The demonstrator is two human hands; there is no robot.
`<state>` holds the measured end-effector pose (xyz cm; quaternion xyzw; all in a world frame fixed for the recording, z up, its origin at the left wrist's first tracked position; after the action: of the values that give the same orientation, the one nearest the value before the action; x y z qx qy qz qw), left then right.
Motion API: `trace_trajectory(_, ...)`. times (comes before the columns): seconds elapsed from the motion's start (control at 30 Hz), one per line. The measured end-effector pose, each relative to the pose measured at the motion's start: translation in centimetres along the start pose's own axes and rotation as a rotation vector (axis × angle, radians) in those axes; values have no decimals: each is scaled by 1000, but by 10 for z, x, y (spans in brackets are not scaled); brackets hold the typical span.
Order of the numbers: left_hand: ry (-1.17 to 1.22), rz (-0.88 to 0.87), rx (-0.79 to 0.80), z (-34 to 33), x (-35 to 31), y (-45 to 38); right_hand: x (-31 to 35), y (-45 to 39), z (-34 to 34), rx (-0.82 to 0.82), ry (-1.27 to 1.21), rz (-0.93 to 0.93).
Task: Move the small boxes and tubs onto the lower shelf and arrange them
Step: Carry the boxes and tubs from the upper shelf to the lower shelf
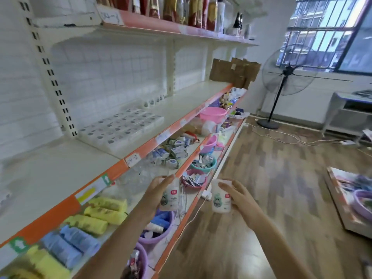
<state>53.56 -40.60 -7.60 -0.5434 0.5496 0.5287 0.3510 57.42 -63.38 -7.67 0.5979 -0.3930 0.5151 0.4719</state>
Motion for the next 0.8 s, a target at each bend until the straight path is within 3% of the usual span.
trace_trajectory(0.2, 10, 21, 35, -81, 9, -76, 9, -53, 91, -27, 23, -5)
trace_trajectory(0.4, 18, -18, -56, -130, 5, -147, 34, -111, 150, 35, 70, 50)
trace_trajectory(0.8, -226, -167, -158, -124, -67, -312, 90, -311, 151, 172, 135, 147)
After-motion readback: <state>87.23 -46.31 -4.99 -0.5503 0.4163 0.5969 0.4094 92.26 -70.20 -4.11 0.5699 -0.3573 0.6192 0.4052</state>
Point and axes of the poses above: each hand's wrist, its own y-axis away from the middle knuckle, its own z-axis out of the back of the hand, x = y × z, the point moved 5 cm from there along -y, towards the middle knuckle, and after that the axes turned 2 degrees about y, right-handed, at the moved point
